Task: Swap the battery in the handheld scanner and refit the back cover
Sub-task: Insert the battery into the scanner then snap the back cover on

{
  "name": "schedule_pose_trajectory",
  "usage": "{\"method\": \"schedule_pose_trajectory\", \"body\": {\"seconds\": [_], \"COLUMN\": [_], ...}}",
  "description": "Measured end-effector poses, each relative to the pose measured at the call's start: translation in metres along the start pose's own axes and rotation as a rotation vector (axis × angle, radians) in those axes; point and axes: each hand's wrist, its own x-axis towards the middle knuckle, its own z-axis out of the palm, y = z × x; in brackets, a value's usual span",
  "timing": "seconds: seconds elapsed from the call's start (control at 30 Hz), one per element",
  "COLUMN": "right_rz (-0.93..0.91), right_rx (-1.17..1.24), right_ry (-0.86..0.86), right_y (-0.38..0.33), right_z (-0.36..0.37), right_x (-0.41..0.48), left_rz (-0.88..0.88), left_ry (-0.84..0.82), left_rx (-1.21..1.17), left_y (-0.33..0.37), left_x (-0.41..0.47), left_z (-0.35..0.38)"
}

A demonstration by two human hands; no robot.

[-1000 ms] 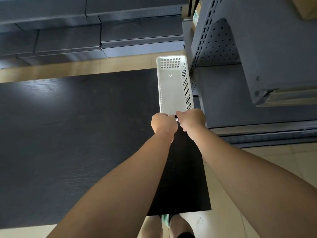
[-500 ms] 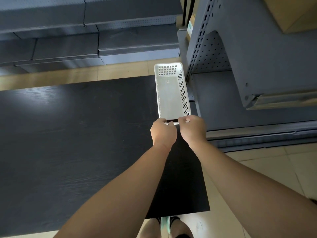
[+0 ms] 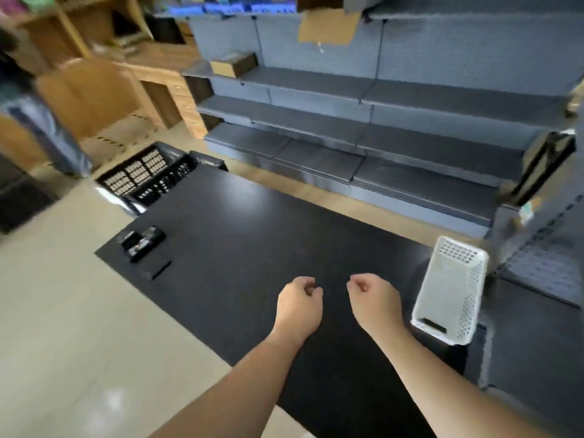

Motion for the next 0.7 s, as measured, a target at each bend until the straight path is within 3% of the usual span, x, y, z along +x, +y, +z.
{"method": "schedule_pose_trajectory", "body": {"seconds": [0.17, 0.4, 0.5, 0.7], "right_rz": [-0.534, -1.074, -1.188, -1.228], "right_rx": [-0.291, -0.705, -0.775, -0.862], "right_ry": [-0.314, -0.467, -0.5, -0.603], "right_y": [-0.144, -0.265, -0.291, -0.338], "right_z": [0.054, 0.146, 0.183, 0.271], "right_x": [-0.024, -0.118, -0.152, -0.197], "left_rz": [0.101, -0.113, -0.215, -0.318], "left_ry": [0.259, 0.428, 0.427, 0.452], "left_rx": [0.42, 0.655, 0.686, 0.624], "left_y": [-0.039, -0.123, -0.165, -0.244], "left_x": [-0.026, -0.101, -0.125, -0.142], "left_z": [-0.155, -0.285, -0.314, -0.371]}}
